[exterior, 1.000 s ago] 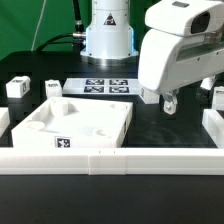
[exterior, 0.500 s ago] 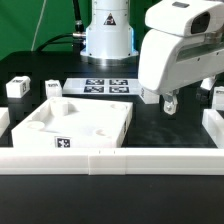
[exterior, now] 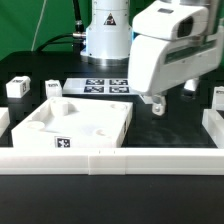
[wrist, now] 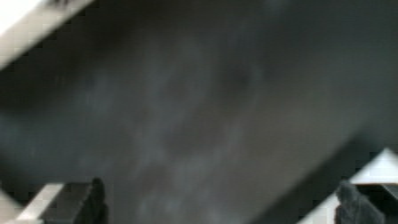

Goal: Assemble one leg

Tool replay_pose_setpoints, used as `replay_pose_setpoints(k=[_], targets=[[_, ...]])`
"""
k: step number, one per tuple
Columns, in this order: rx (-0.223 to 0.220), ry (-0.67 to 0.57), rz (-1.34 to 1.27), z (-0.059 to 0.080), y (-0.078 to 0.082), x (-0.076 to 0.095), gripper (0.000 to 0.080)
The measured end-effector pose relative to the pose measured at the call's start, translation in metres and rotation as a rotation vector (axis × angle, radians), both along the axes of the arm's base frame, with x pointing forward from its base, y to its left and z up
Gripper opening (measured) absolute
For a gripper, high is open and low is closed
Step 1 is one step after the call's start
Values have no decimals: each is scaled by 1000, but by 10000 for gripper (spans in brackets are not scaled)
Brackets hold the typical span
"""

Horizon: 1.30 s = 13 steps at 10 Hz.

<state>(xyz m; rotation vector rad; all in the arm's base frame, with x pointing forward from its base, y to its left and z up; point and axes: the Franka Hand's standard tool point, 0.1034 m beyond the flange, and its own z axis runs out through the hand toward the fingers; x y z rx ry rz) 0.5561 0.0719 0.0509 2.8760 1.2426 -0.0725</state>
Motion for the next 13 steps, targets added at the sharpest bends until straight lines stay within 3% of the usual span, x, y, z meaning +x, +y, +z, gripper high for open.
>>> replay_pose_setpoints(k=[3, 7, 8, 13], targets=[[10, -1, 131, -2, -28, -23, 650], [11, 0, 125, -4, -25, -22, 650], [16, -7, 227, -5, -31, -23, 650], [25, -2, 450, -8, -92, -49, 650]])
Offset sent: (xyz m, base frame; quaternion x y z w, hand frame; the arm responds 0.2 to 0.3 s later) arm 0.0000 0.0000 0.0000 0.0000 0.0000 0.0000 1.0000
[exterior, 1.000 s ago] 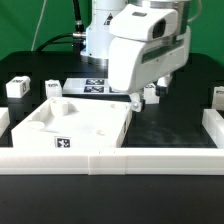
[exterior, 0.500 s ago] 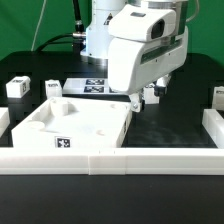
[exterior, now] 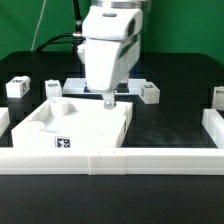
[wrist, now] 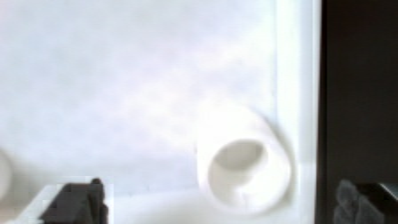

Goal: Assemble one leg

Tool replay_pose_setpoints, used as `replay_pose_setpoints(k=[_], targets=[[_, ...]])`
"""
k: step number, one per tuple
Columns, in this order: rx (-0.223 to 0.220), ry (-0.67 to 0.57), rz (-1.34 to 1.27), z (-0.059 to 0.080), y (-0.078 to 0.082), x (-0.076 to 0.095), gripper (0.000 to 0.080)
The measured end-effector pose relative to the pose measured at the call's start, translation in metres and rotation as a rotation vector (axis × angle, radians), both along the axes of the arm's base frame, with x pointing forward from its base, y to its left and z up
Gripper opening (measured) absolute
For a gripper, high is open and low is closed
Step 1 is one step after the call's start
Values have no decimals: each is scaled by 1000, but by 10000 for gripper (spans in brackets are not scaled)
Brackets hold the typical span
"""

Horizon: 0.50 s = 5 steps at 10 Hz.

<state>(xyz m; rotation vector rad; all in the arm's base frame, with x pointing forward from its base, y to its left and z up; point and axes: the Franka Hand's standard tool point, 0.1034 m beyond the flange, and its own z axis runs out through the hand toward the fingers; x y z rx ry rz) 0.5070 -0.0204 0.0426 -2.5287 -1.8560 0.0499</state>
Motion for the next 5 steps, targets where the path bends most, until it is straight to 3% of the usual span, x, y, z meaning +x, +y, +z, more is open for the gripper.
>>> replay_pose_setpoints(k=[3, 5], targets=[[3, 31, 4, -11, -11, -15, 650], [9, 54, 9, -26, -16, -20, 650]])
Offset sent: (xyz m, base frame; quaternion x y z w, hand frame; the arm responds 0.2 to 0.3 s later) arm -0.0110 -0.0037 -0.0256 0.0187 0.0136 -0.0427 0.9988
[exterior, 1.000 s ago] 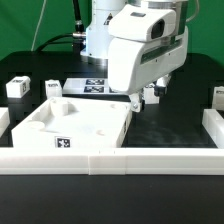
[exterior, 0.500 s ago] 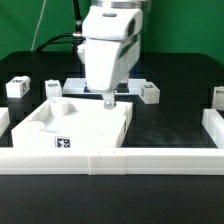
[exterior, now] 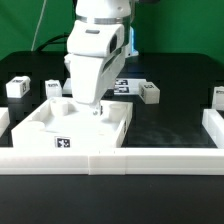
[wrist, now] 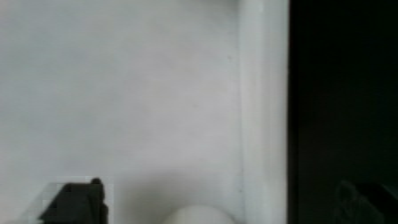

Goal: Assemble one leg

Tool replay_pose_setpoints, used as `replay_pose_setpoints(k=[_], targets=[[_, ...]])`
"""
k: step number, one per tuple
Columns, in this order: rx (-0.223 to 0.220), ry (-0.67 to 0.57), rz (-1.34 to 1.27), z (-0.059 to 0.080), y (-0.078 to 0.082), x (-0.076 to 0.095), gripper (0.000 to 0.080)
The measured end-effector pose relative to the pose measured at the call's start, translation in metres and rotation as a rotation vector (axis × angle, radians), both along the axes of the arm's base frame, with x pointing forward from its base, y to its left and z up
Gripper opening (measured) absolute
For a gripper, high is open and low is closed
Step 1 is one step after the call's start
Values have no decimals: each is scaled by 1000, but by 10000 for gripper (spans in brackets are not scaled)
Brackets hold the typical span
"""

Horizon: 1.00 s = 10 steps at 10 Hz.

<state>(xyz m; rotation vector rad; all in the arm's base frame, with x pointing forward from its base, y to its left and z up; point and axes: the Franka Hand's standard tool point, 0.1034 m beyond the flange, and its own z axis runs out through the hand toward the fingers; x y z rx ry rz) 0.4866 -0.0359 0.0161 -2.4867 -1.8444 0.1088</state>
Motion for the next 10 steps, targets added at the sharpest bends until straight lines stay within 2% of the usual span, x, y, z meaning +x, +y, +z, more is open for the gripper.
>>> replay_pose_setpoints(k=[1, 3, 4, 5, 6, 7, 8, 9, 10], targets=[[2, 0, -7, -5, -3, -1, 650], [3, 1, -9, -6, -3, -2, 650], [3, 1, -9, -6, -3, -2, 524], [3, 1, -9, -6, -3, -2, 524], [3, 2, -9, -6, -3, -3, 342], [3, 3, -9, -6, -3, -3, 206], [3, 3, -9, -6, -3, -3, 206], [3, -2, -9, -5, -3, -2, 61], [3, -8, -9, -5, -3, -1, 61]])
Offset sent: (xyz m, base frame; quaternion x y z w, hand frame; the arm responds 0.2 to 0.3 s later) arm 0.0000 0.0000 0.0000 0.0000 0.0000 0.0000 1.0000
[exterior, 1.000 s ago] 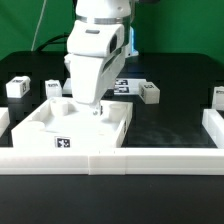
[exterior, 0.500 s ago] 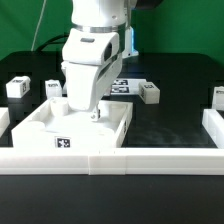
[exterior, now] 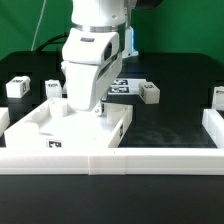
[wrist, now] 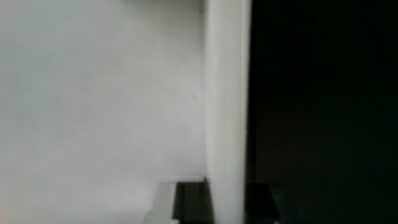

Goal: Assemble one leg

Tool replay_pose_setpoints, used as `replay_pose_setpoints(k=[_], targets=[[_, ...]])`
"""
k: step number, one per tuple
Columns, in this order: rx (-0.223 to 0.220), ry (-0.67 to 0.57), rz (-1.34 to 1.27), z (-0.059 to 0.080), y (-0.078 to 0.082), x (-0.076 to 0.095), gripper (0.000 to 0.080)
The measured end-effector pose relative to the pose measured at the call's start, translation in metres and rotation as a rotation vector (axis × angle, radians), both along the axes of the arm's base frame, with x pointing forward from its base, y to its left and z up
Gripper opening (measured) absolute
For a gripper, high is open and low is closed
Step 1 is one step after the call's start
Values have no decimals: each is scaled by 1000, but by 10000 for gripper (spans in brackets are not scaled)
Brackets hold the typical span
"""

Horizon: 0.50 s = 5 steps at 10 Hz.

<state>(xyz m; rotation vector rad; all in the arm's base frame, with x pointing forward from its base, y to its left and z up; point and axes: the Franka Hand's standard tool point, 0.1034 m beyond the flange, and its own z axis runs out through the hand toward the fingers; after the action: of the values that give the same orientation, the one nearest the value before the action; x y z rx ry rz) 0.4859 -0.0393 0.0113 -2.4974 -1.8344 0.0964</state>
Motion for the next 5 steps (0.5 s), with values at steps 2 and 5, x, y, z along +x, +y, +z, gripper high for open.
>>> replay_pose_setpoints(k=[2, 5], targets=[[0, -3, 0, 0, 0, 1, 61], [0, -4, 0, 0, 0, 1, 61]])
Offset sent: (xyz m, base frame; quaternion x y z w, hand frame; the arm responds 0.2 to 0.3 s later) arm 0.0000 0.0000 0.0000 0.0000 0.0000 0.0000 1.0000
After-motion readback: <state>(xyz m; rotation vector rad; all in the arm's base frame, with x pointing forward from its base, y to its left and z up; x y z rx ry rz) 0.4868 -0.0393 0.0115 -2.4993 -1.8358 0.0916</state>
